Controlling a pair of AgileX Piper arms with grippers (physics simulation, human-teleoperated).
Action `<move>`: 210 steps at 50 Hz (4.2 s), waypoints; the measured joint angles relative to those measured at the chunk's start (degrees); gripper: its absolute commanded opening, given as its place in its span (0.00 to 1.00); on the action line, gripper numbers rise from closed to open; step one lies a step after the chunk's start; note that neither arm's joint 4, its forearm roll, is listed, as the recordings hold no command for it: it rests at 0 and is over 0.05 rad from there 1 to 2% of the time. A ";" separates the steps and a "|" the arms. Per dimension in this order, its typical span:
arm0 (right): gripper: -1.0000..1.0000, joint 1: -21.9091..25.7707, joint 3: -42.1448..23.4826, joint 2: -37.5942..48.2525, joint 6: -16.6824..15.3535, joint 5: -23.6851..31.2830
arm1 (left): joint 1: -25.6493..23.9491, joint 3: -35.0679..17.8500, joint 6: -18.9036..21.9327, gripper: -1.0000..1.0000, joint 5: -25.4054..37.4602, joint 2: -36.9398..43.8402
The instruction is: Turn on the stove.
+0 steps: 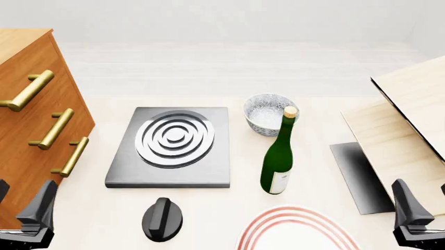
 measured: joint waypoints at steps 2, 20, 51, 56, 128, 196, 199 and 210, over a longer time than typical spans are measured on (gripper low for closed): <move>1.00 0.40 0.51 -0.55 0.28 -0.56 | -0.59 0.32 -0.27 1.00 -0.50 -0.20; 1.00 1.83 2.38 -2.61 1.93 -3.28 | -8.65 -4.38 -0.64 1.00 1.48 3.65; 1.00 2.77 2.50 -3.12 4.40 -5.42 | -24.98 -18.98 -6.49 1.00 -2.54 35.38; 1.00 2.89 2.54 -3.13 4.46 -5.67 | -27.38 -20.46 -7.00 1.00 -5.28 42.60; 1.00 3.70 2.31 -3.15 3.62 -7.04 | -26.61 -25.03 -10.56 1.00 -14.39 86.84; 1.00 3.61 2.32 -3.15 3.60 -6.98 | -23.23 -15.28 0.55 1.00 -13.32 74.86; 1.00 3.61 2.33 -3.15 3.59 -6.99 | -23.48 -14.64 0.81 1.00 -13.08 73.85; 1.00 3.64 2.64 -3.15 3.58 -7.26 | -23.84 -13.30 1.32 1.00 -11.08 69.96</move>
